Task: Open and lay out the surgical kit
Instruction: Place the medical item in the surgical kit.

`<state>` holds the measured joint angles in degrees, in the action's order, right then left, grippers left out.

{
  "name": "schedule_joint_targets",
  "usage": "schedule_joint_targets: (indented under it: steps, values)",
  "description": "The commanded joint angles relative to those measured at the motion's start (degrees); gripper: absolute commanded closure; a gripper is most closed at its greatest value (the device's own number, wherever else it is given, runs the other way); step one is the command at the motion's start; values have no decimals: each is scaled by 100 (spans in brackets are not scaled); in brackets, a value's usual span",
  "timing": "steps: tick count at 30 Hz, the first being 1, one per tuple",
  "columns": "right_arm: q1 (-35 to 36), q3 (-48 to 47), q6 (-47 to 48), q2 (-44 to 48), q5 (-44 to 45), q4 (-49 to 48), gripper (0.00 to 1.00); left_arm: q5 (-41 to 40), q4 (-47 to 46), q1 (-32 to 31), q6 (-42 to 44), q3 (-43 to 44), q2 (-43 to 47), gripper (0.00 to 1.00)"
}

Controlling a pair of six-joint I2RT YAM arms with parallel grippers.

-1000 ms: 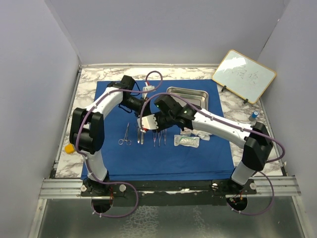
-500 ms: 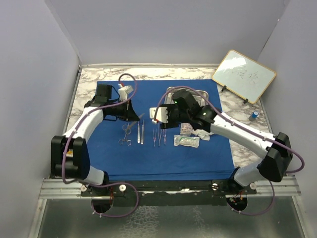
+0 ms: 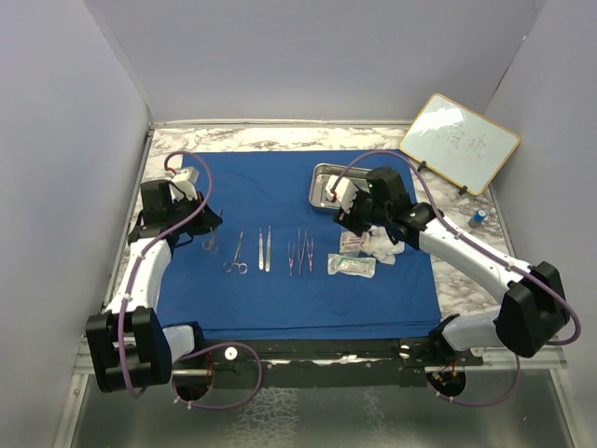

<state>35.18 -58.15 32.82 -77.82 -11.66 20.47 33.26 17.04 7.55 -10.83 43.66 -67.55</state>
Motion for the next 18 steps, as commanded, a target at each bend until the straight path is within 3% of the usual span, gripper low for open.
schedule_joint_targets:
  steps: [1, 18]
  values:
    - [-277, 226, -626, 120, 307, -412, 47, -441, -189, 79, 100, -125, 246, 100]
    - [-901, 481, -640, 425, 108, -554, 48, -637, -1288, 90, 191, -999, -18, 100]
